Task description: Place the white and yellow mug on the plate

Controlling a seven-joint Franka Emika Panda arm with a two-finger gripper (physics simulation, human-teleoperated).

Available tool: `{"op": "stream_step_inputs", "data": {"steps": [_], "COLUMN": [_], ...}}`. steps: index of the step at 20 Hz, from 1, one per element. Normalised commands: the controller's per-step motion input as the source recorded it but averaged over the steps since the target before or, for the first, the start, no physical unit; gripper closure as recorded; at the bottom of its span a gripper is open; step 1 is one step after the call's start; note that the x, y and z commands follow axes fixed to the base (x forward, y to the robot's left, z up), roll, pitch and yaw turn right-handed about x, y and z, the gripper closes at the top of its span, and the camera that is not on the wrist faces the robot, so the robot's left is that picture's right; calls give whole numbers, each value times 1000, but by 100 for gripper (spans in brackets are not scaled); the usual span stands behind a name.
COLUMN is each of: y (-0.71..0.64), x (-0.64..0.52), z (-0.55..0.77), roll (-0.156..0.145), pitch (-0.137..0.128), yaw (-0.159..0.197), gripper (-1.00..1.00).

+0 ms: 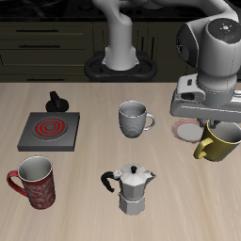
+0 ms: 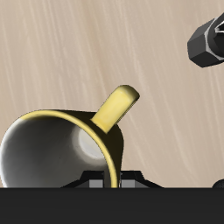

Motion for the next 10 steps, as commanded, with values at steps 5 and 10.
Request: {"op": "stream_step_inputs", "data": {"steps": [5, 10], "y": [239, 96], "x": [-594, -416], "z": [-138, -106], "roll": [-22, 3], "pitch": [-67, -57], "yaw": [37, -4], "gripper": [100, 100]}}
